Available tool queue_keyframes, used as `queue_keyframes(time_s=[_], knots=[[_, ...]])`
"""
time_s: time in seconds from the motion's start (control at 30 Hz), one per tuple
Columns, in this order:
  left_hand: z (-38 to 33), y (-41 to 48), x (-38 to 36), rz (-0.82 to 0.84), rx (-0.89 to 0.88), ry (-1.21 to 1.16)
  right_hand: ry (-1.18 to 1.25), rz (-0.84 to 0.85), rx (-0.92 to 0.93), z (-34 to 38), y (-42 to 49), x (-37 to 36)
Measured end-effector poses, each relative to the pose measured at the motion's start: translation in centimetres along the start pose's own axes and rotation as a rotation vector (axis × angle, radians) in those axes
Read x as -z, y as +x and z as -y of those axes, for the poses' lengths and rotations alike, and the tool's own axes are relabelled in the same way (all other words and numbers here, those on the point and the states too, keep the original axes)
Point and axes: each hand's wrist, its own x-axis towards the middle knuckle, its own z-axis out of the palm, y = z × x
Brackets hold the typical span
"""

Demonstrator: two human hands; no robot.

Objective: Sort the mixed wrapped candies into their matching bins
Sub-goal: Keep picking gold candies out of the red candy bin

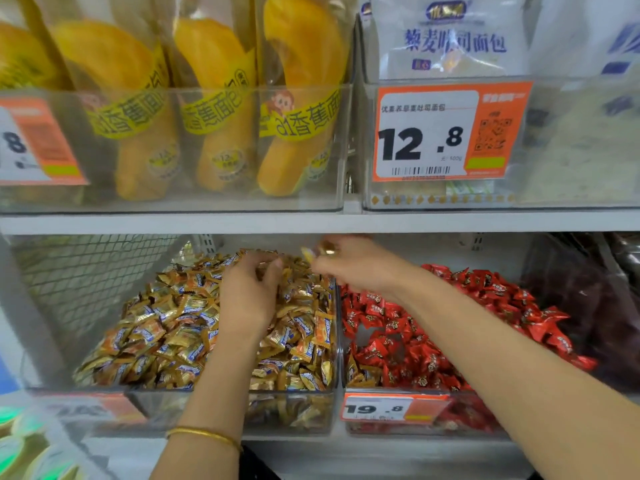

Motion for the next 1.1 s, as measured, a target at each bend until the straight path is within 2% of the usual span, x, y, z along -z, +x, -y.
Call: queue_keyframes(time_s=[0.07,0.17,0.3,0.37,0.43,0.5,0.57,0.7,0.77,0.83,0.9,1.0,1.1], knots=[[0.4,0.2,0.9,-0.022,0.012,0.111,-0.043,0.049,0.04,2.0,1.6,-1.9],[0.6,-0.2,2.3,-0.021,-0.003,0.207,0.148,0.173,-0.045,2.2,2.5,-2.7],[0.2,-1.0,3.1,-0.094,-0.14,0.19,0.32,0.049,-0.02,-0.3,0.1,-0.8],[-0.9,-1.5,2.4,-0.033,-0.239,0.117,0.449,-0.038,0.011,-2.0,-1.6,0.6],[-2.2,-2.3,0.9,0.119,-0.338,0.035,0.467,-0.113,-0.004,-3.6,-3.3,2.0],[-3.0,-3.1,-0.9,0.269,-0.436,0.018,0.379,-0.099,-0.057,-5.6,-4.4,2.8],[-3.5,-3.5,-2.4,0.366,-0.536,0.061,0.21,0.032,-0.099,-7.0,-5.2,2.8],[-3.8,-3.6,-3.7,0.408,-0.591,0.081,-0.014,0.289,-0.012,-8.4,-5.2,0.6],[-3.9,-3.6,-3.9,0.391,-0.566,0.077,-0.229,0.376,0.08,-8.9,-4.6,-1.1],[-3.9,-3.6,-4.1,0.378,-0.538,0.076,-0.464,0.403,0.153,-9.5,-3.9,-2.4],[-3.8,-3.5,-4.3,0.372,-0.528,0.075,-0.594,0.426,0.157,-9.8,-3.6,-3.0],[-3.7,-3.3,-4.7,0.37,-0.529,0.087,-0.698,0.437,0.135,-9.9,-3.5,-2.6],[-3.7,-3.3,-5.0,0.357,-0.539,0.103,-0.751,0.349,0.038,-10.5,-3.2,-1.1]])
